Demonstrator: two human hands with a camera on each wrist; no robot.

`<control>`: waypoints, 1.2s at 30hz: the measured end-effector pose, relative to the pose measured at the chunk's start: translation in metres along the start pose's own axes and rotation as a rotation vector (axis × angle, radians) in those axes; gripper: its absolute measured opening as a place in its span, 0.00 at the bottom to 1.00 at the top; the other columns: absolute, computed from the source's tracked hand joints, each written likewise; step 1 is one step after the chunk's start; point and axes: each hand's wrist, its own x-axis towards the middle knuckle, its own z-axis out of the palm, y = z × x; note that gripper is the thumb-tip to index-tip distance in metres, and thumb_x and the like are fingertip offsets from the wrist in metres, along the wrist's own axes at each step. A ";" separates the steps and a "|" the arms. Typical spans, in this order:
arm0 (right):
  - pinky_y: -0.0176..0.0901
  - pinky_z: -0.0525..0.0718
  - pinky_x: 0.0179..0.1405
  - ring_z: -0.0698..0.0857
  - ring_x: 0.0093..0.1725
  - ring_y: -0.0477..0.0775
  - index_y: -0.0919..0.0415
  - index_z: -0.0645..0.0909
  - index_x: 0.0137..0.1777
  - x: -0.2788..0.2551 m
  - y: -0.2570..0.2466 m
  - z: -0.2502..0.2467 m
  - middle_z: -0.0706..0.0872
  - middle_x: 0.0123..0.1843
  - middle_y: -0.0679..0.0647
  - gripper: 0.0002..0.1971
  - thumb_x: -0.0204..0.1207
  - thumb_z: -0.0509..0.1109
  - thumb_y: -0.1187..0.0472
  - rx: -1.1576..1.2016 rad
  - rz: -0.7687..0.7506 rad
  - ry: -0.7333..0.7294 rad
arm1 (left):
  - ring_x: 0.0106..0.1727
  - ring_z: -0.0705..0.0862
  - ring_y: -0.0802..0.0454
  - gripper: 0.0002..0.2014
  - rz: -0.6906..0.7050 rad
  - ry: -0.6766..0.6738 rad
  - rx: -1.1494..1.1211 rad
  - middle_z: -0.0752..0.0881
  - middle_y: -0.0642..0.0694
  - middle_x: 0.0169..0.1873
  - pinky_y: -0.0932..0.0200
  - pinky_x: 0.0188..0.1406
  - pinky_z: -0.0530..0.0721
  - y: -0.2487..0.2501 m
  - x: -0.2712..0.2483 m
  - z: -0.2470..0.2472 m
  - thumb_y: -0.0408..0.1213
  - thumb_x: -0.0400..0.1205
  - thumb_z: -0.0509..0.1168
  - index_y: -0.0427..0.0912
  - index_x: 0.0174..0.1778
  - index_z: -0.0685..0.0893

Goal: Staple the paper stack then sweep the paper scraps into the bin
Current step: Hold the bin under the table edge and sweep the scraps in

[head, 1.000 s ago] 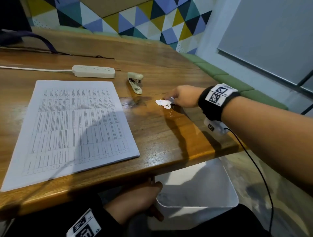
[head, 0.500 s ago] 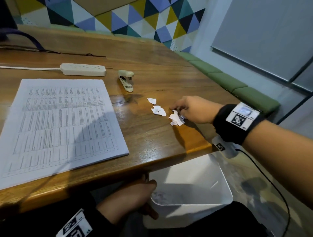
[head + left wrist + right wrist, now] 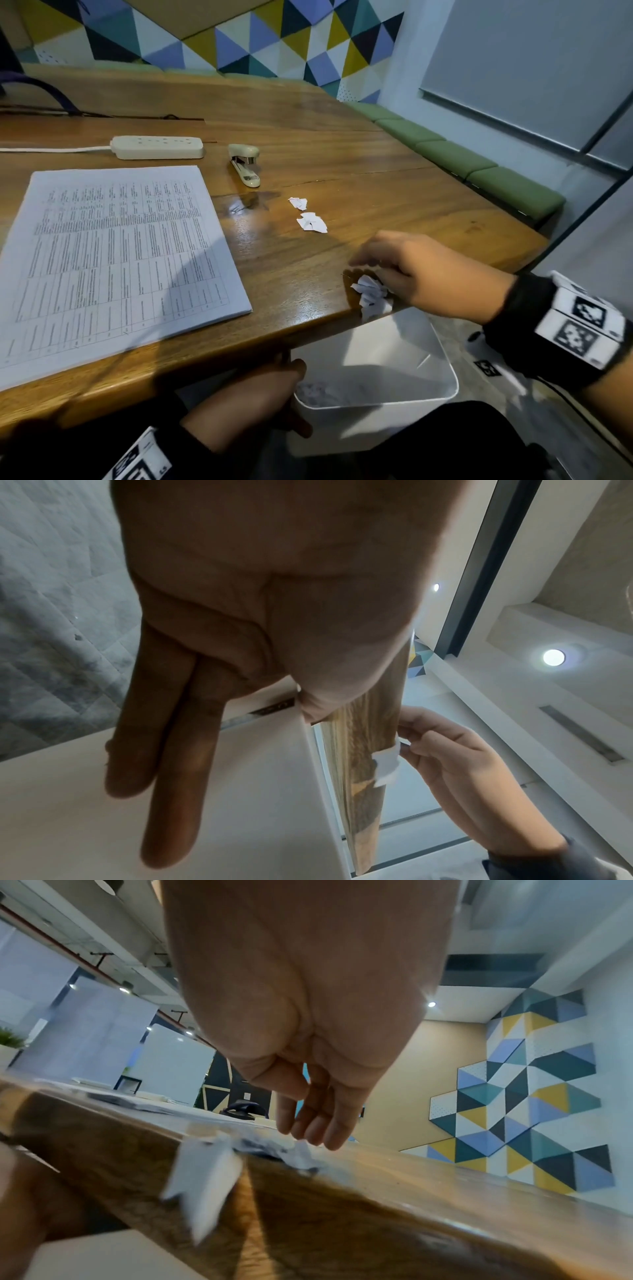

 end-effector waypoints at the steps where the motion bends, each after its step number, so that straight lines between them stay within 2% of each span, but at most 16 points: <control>1: 0.39 0.83 0.66 0.82 0.62 0.40 0.50 0.83 0.73 0.003 0.001 0.001 0.82 0.64 0.41 0.20 0.85 0.61 0.65 -0.004 0.003 0.016 | 0.22 0.93 0.56 0.22 -0.016 -0.008 -0.030 0.88 0.46 0.44 0.71 0.20 0.84 0.001 0.000 0.001 0.43 0.92 0.58 0.47 0.83 0.68; 4: 0.42 0.82 0.67 0.83 0.64 0.46 0.54 0.83 0.74 0.007 0.000 0.006 0.83 0.66 0.47 0.22 0.83 0.61 0.69 -0.032 -0.016 0.014 | 0.39 0.98 0.38 0.19 -0.052 -0.037 -0.111 0.91 0.34 0.55 0.52 0.47 0.94 0.002 -0.002 0.003 0.43 0.91 0.59 0.48 0.78 0.69; 7: 0.34 0.81 0.66 0.81 0.62 0.39 0.50 0.83 0.73 -0.007 -0.005 0.012 0.81 0.64 0.41 0.21 0.85 0.62 0.66 -0.022 -0.013 0.023 | 0.41 0.97 0.36 0.16 -0.050 -0.043 -0.116 0.93 0.31 0.54 0.41 0.60 0.92 0.001 -0.001 0.003 0.44 0.91 0.59 0.49 0.74 0.68; 9: 0.28 0.78 0.65 0.79 0.62 0.35 0.47 0.83 0.73 -0.021 -0.011 0.017 0.80 0.63 0.37 0.20 0.84 0.62 0.61 -0.033 -0.030 0.040 | 0.41 0.97 0.35 0.16 -0.049 -0.046 -0.114 0.94 0.32 0.49 0.40 0.61 0.92 0.000 0.001 0.002 0.44 0.91 0.59 0.49 0.73 0.67; 11: 0.30 0.79 0.68 0.81 0.62 0.36 0.47 0.84 0.71 -0.035 -0.016 0.019 0.82 0.63 0.39 0.23 0.81 0.57 0.59 -0.034 -0.050 0.026 | 0.43 0.97 0.36 0.12 -0.056 -0.053 -0.100 0.94 0.32 0.47 0.41 0.62 0.91 0.000 -0.001 0.002 0.44 0.91 0.58 0.51 0.69 0.66; 14: 0.34 0.83 0.66 0.83 0.59 0.36 0.48 0.87 0.65 -0.047 -0.020 0.017 0.84 0.59 0.39 0.25 0.75 0.54 0.60 -0.013 -0.057 0.006 | 0.43 0.97 0.36 0.13 -0.045 -0.045 -0.098 0.90 0.31 0.60 0.41 0.61 0.92 0.001 -0.005 0.001 0.44 0.91 0.58 0.52 0.70 0.64; 16: 0.32 0.82 0.64 0.83 0.58 0.34 0.46 0.86 0.64 -0.046 -0.019 0.012 0.83 0.57 0.37 0.23 0.76 0.57 0.62 0.003 -0.049 0.037 | 0.43 0.97 0.36 0.15 -0.042 -0.026 -0.102 0.86 0.30 0.67 0.43 0.58 0.93 0.002 -0.008 0.002 0.43 0.92 0.58 0.51 0.73 0.65; 19: 0.29 0.80 0.61 0.81 0.59 0.31 0.47 0.84 0.70 -0.031 -0.015 0.005 0.81 0.60 0.36 0.20 0.82 0.61 0.61 0.012 -0.043 0.106 | 0.37 0.97 0.39 0.20 -0.047 -0.008 -0.107 0.86 0.32 0.67 0.46 0.54 0.94 0.002 -0.010 0.003 0.42 0.92 0.58 0.49 0.80 0.66; 22: 0.37 0.83 0.68 0.81 0.66 0.40 0.50 0.81 0.76 -0.008 -0.014 0.008 0.81 0.69 0.42 0.23 0.83 0.60 0.61 0.006 -0.074 0.081 | 0.28 0.96 0.48 0.21 -0.048 0.011 -0.107 0.86 0.35 0.65 0.49 0.50 0.93 0.004 -0.010 0.003 0.41 0.92 0.59 0.48 0.81 0.67; 24: 0.40 0.84 0.70 0.80 0.67 0.41 0.49 0.80 0.77 -0.001 -0.016 0.014 0.80 0.73 0.43 0.25 0.81 0.58 0.60 -0.008 -0.075 0.014 | 0.34 0.97 0.43 0.21 -0.065 -0.002 -0.129 0.87 0.36 0.61 0.46 0.54 0.94 0.005 -0.009 0.004 0.41 0.92 0.59 0.46 0.82 0.67; 25: 0.41 0.83 0.71 0.80 0.68 0.41 0.48 0.80 0.77 -0.002 -0.017 0.017 0.79 0.74 0.44 0.25 0.81 0.59 0.60 -0.021 -0.074 -0.007 | 0.37 0.97 0.40 0.21 -0.076 -0.010 -0.143 0.88 0.37 0.55 0.44 0.58 0.93 0.005 -0.009 0.004 0.41 0.92 0.59 0.46 0.81 0.67; 27: 0.37 0.79 0.72 0.80 0.68 0.41 0.48 0.82 0.75 -0.015 -0.018 0.020 0.80 0.73 0.44 0.24 0.80 0.60 0.61 -0.032 -0.087 0.001 | 0.42 0.97 0.35 0.20 -0.080 -0.014 -0.154 0.89 0.38 0.46 0.41 0.61 0.92 0.003 -0.008 0.003 0.42 0.92 0.59 0.48 0.79 0.66; 29: 0.29 0.74 0.72 0.80 0.67 0.39 0.48 0.85 0.71 -0.034 -0.024 0.022 0.83 0.69 0.43 0.25 0.76 0.58 0.60 -0.037 -0.119 0.011 | 0.48 0.96 0.32 0.16 -0.062 -0.031 -0.140 0.92 0.34 0.44 0.42 0.61 0.92 -0.002 -0.004 0.002 0.44 0.92 0.57 0.51 0.75 0.65; 32: 0.21 0.73 0.68 0.83 0.64 0.32 0.45 0.89 0.65 -0.053 -0.028 0.018 0.86 0.63 0.37 0.24 0.76 0.56 0.58 0.013 -0.119 -0.010 | 0.45 0.97 0.34 0.12 -0.047 -0.049 -0.116 0.95 0.30 0.40 0.46 0.58 0.93 -0.008 0.001 0.000 0.46 0.91 0.56 0.52 0.69 0.70; 34: 0.21 0.77 0.64 0.85 0.61 0.31 0.45 0.89 0.62 -0.043 -0.025 0.006 0.87 0.59 0.34 0.21 0.78 0.60 0.61 0.043 -0.106 0.011 | 0.46 0.97 0.34 0.08 -0.043 -0.059 -0.101 0.95 0.32 0.39 0.44 0.59 0.93 -0.008 0.002 -0.001 0.46 0.90 0.57 0.54 0.64 0.72; 36: 0.23 0.78 0.59 0.86 0.57 0.34 0.47 0.89 0.64 -0.012 -0.022 -0.007 0.88 0.58 0.38 0.20 0.79 0.62 0.63 0.036 -0.076 0.059 | 0.50 0.96 0.31 0.02 -0.034 -0.071 -0.076 0.95 0.31 0.43 0.44 0.59 0.93 -0.005 0.001 0.000 0.44 0.91 0.56 0.55 0.58 0.72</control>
